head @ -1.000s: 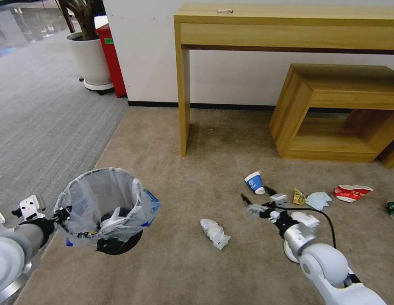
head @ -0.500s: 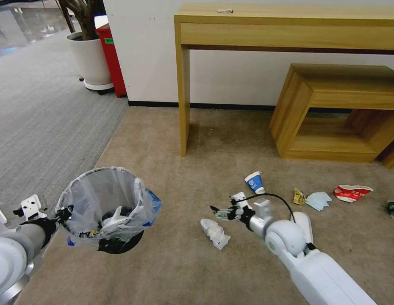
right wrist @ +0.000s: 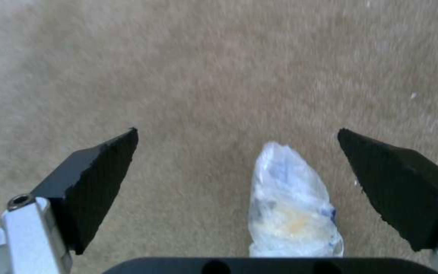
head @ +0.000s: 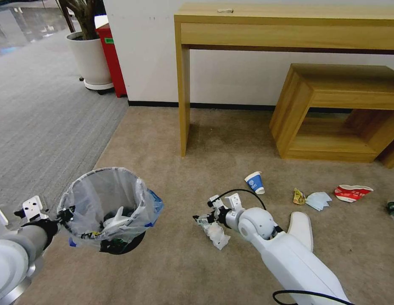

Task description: Pick up the trash bin and place the garbage on the floor into it.

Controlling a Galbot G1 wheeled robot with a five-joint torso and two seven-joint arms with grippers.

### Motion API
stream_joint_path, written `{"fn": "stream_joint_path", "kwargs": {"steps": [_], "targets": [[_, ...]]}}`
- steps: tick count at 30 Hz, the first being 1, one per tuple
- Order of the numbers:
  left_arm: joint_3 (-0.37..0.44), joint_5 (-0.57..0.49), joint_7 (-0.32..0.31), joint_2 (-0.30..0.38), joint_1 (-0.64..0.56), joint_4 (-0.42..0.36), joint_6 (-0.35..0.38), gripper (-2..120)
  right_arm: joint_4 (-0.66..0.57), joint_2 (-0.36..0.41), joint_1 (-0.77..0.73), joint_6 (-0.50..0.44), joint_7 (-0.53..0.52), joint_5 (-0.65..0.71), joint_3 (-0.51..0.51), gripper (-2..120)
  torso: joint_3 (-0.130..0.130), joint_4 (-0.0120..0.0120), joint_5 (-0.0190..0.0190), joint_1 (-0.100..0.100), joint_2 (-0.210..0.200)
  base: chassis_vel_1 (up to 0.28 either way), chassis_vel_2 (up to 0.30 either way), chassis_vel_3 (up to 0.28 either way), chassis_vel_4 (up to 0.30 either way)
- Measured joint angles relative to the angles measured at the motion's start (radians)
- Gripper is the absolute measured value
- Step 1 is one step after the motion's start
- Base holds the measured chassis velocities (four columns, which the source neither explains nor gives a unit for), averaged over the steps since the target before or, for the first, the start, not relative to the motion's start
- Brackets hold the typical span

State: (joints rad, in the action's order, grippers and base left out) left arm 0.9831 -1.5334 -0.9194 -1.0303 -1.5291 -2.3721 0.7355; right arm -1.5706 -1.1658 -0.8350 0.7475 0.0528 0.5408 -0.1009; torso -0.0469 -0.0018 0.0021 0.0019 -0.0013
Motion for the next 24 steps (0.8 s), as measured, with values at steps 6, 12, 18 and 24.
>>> {"fn": "stream_joint_path", "kwargs": {"steps": [6,12,18,24], "targets": [[0.001,0.0,0.002,-0.001,-0.002,0.0,0.0,1,0.071,-0.011,0.007,-0.004,0.001,-0.019,-0.015,100,0.0,-0.0001,0.0,0.0,0.0,0.0,0.0,0.0,0.0],[-0.003,0.002,0.003,-0.004,-0.001,-0.001,0.0,1,0.126,-0.033,0.012,-0.007,0.014,-0.061,-0.021,100,0.0,0.0001,0.0001,0.0,0.0,0.0,0.0,0.0,0.0],[0.0,0.002,0.007,-0.007,-0.005,-0.002,0.0,1,0.155,-0.033,-0.002,-0.009,0.015,-0.081,-0.021,100,0.0,-0.0001,0.0001,0.0,0.0,0.0,0.0,0.0,0.0],[-0.002,0.002,0.01,-0.009,-0.003,-0.006,0.0,1,0.208,-0.058,-0.005,-0.01,0.007,-0.087,-0.018,100,0.0,0.0,0.0001,0.0,0.0,0.0,0.0,0.0,0.0]]}}
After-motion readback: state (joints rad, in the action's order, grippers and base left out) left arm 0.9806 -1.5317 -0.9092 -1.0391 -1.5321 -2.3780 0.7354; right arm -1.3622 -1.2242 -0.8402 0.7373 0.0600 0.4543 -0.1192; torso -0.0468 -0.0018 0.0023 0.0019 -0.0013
